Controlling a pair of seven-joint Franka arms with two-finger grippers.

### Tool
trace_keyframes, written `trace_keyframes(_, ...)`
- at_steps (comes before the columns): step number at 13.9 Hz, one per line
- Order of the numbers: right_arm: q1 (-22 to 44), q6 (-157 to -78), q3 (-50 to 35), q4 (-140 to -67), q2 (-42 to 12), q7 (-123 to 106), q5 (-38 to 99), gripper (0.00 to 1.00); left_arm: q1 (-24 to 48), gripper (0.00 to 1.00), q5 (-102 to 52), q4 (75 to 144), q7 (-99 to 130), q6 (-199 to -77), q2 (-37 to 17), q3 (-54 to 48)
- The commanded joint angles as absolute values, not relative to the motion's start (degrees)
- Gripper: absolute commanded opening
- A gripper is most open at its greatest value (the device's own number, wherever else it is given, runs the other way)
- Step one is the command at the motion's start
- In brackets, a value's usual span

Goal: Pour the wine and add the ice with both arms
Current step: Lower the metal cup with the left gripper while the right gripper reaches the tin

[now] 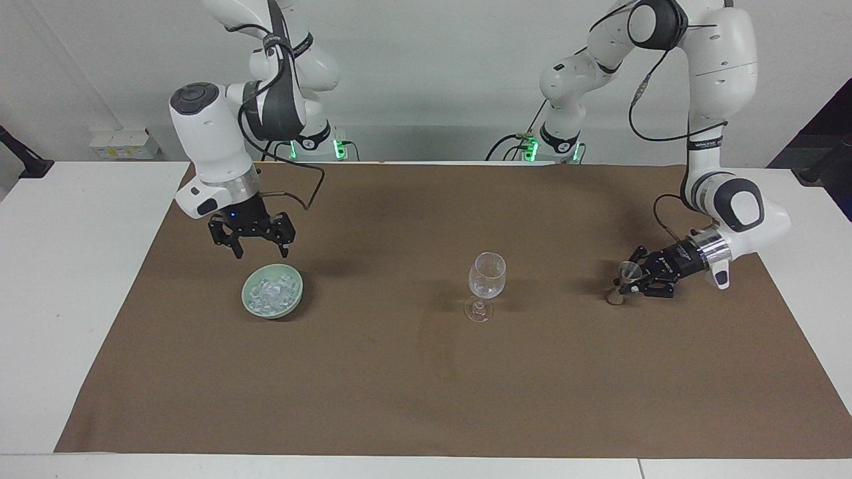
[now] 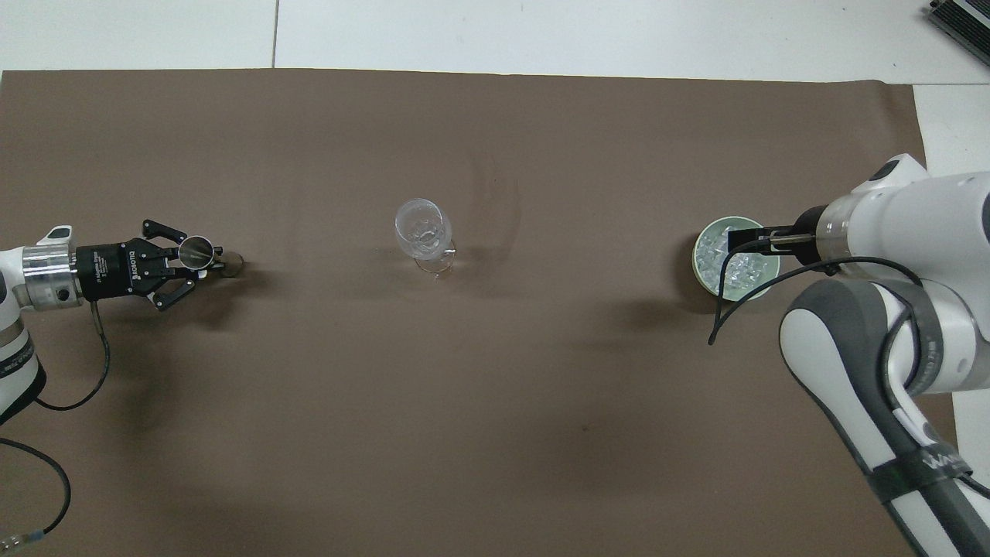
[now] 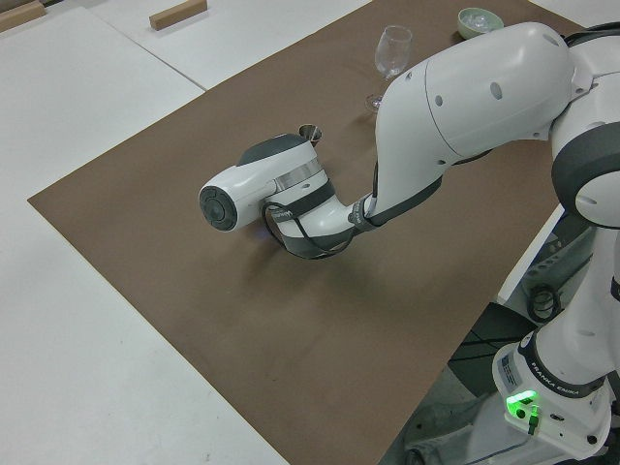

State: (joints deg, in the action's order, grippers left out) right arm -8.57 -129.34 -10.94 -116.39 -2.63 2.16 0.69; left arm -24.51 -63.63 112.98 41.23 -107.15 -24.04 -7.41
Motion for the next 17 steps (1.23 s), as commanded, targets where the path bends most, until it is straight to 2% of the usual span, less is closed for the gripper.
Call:
trace_keyframes(1,-8.5,-132.1,-10.8,-117.7,-3.8,3.2,-0.1,1.0,-25.3,0.16,-65.0,114.3,38.9,-108.0,-23.6,-7.7)
trace_keyframes(4,-8.7,-135.2,-10.8,-117.7,-5.5,4.6,-4.1,1.0,-25.4,0.24,-64.8,114.7,37.2,-108.2,-23.5,-7.7)
trace_keyframes(5,-9.1,-136.0,-10.7,-118.0,-6.0,4.6,-4.5,1.0,-25.5,0.31,-64.5,114.7,37.2,-108.1,-23.5,-7.7)
trace_keyframes(6,-9.4,-137.0,-10.7,-118.6,-6.5,4.6,-5.2,1.0,-25.6,0.56,-64.4,114.6,37.3,-108.0,-23.5,-7.7)
trace_keyframes(8,-9.1,-139.0,-10.8,-119.3,-7.4,5.9,-5.2,1.0,-25.6,0.98,-64.2,114.3,37.4,-107.6,-23.5,-7.7)
trace_keyframes(10,-9.1,-142.5,-10.8,-119.4,-9.6,6.0,-5.4,1.0,-26.3,1.0,-64.0,113.7,37.4,-107.2,-23.5,-7.6)
trace_keyframes(14,-8.8,-145.3,-10.8,-123.8,-9.0,6.0,-5.4,1.0,-28.7,1.0,-58.4,110.0,37.1,-104.2,-24.4,-7.6)
trace_keyframes(17,-9.0,-146.1,-10.8,-124.4,-8.9,5.5,-5.4,1.0,-29.9,1.0,-50.4,105.5,37.0,-102.7,-23.9,-7.6)
